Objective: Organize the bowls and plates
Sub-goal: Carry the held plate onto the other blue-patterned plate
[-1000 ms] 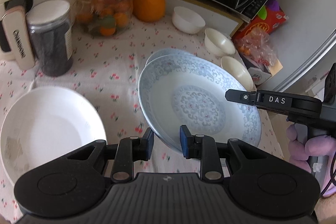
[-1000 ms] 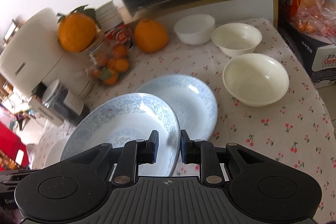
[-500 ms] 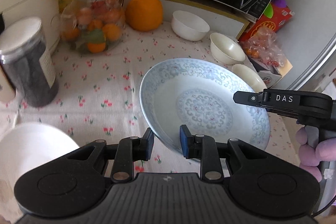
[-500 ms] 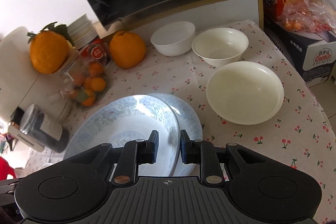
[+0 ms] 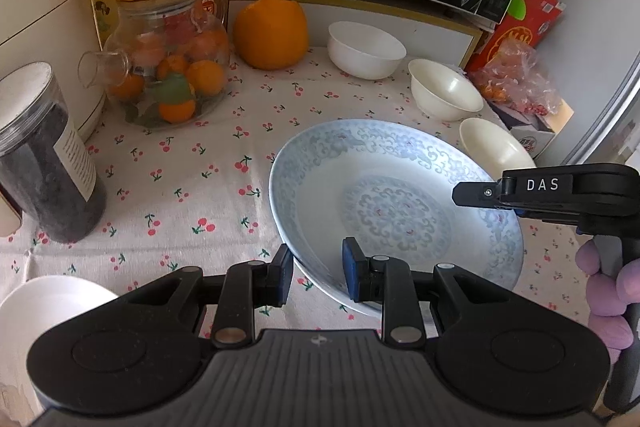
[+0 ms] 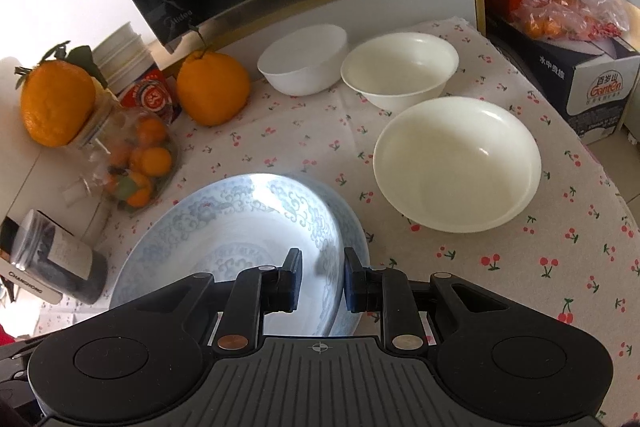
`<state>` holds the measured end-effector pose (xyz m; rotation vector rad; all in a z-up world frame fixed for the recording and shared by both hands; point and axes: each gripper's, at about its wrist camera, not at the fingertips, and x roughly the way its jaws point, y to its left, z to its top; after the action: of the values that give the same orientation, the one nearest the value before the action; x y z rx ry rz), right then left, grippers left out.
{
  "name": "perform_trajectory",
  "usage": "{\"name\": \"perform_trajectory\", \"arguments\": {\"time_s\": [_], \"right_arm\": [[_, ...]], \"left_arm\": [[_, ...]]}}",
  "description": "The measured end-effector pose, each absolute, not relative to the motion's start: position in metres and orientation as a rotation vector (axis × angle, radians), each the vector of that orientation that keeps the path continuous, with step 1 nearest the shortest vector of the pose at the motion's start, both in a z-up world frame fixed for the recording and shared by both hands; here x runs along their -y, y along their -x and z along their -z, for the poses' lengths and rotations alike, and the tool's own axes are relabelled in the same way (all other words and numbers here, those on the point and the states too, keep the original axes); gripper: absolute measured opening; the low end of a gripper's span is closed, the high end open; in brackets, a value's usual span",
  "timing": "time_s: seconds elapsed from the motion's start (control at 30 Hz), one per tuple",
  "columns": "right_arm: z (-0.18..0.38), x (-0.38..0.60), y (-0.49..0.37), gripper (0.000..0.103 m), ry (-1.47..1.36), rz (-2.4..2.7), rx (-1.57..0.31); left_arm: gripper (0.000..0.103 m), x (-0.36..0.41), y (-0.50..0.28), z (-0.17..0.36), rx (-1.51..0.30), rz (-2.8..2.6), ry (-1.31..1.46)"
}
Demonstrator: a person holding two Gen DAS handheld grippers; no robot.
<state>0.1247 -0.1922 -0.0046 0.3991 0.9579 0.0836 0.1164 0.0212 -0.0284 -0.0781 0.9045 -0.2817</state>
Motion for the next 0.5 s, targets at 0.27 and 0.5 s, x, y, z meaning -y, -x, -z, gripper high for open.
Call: {"name": "perform_trajectory", "arguments": {"time_s": [0.27,0.5], "right_arm": [[0.012,0.189,-0.127,0.021,-0.389,-0.075,-0.984],[0.014,0.191,-0.128,0.021,-0.390,-0.065,-0.985]], "left_arm": [[0.024,-0.023,-0.121,0.039,-0.897,0.286,0.059],[0.024,-0.019,-0.122,0.043,-0.881,0.290,0.018]]}}
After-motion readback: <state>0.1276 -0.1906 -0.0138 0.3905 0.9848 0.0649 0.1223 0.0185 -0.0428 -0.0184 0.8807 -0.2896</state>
